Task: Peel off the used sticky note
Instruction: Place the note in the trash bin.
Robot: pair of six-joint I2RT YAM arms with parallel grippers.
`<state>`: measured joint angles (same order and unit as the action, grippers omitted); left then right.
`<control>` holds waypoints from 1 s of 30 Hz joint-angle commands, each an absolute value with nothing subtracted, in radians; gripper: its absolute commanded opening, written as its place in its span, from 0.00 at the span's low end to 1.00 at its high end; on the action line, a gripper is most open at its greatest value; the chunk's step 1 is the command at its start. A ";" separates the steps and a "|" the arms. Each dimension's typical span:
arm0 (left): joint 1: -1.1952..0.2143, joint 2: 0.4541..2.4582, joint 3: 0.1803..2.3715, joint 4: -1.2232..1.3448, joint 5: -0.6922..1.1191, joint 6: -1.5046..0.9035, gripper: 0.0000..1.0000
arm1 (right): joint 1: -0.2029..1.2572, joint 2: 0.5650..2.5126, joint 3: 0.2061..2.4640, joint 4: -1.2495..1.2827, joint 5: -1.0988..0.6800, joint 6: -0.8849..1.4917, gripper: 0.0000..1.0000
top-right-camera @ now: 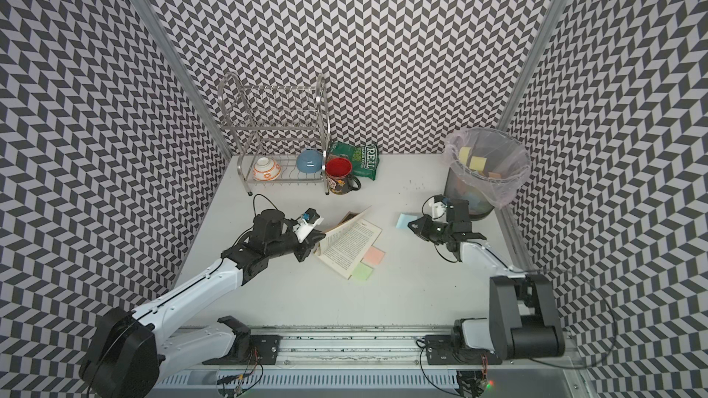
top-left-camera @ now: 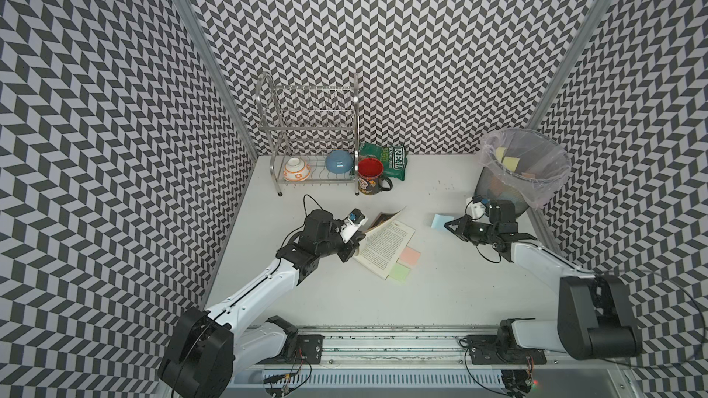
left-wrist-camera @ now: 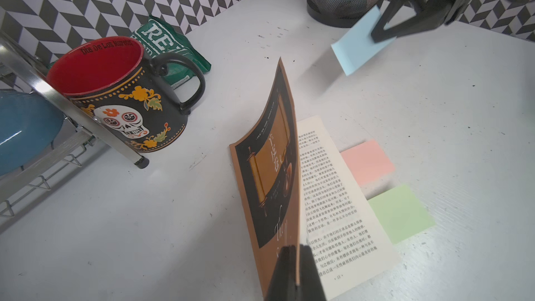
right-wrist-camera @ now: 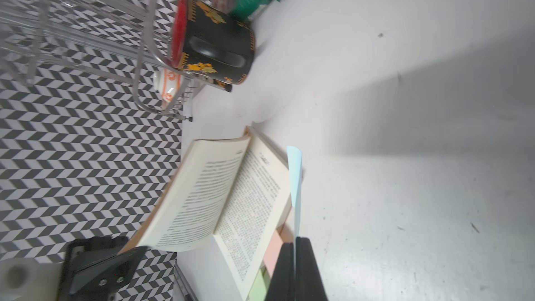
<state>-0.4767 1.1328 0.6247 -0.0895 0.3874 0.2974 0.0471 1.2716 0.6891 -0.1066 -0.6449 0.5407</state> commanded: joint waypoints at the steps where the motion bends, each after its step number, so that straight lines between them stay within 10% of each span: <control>1: -0.473 1.147 0.637 -0.092 0.428 0.306 0.00 | 0.037 1.129 0.826 -0.224 -0.537 0.521 0.00; 22: -0.484 1.157 0.635 -0.087 0.425 0.303 0.00 | -0.228 1.518 1.684 -0.544 -0.021 0.462 0.00; 30: -0.492 1.152 0.635 -0.088 0.415 0.303 0.00 | -0.231 1.724 1.855 -0.641 -0.086 0.418 0.48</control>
